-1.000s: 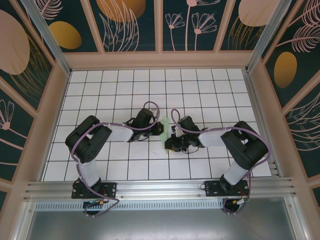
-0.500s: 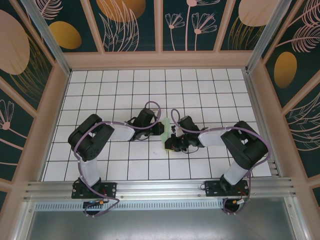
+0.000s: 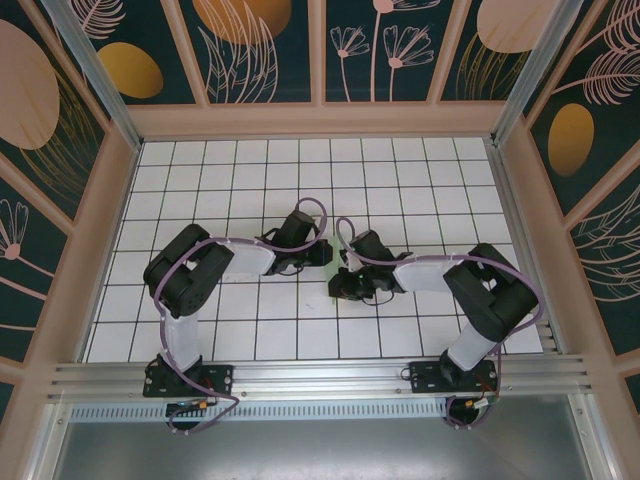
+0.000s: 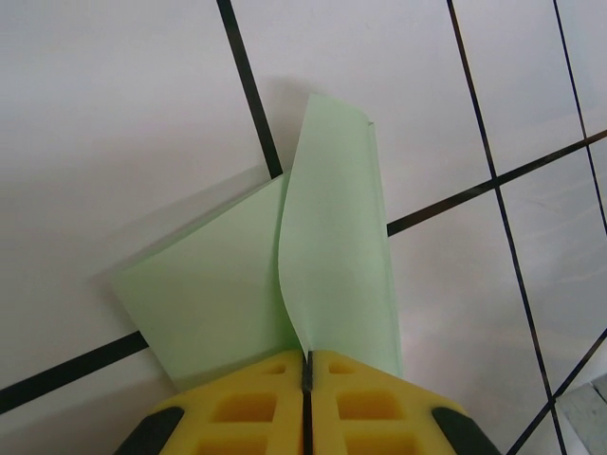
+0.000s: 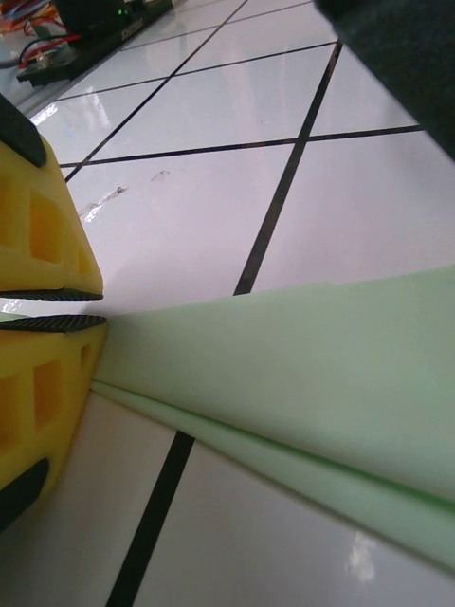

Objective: Fold a paper plane with a square sheet of paper (fold left side to right side)
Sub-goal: Fold the wing for the fifth time at the center of the table.

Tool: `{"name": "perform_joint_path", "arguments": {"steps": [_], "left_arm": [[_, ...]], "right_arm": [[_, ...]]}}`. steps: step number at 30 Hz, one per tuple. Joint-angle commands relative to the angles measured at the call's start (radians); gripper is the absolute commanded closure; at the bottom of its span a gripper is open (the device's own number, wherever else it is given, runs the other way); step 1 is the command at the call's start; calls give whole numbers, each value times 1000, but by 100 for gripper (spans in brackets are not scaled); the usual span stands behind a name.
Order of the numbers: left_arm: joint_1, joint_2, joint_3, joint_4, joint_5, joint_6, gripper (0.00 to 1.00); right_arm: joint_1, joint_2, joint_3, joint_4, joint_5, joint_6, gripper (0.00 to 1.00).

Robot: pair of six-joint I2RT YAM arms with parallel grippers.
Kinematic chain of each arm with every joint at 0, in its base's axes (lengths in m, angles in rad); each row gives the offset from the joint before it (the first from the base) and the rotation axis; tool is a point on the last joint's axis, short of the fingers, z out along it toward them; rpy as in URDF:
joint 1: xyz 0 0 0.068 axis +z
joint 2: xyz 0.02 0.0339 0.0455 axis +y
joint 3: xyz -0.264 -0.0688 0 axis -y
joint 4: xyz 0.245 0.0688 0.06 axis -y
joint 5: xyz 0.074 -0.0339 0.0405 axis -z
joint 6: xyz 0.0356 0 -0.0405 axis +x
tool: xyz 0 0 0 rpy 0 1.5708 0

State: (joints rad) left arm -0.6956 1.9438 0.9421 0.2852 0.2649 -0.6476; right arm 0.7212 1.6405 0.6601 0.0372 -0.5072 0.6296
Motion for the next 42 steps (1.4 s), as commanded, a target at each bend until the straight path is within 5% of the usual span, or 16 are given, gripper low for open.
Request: {"name": "perform_joint_path", "arguments": {"steps": [1, 42], "left_arm": [[18, 122, -8, -66, -140, -3, 90], [18, 127, 0, -76, -133, -1, 90]], "right_arm": [[39, 21, -26, -159, 58, -26, 82], [110, -148, -106, -184, -11, -15, 82]]}}
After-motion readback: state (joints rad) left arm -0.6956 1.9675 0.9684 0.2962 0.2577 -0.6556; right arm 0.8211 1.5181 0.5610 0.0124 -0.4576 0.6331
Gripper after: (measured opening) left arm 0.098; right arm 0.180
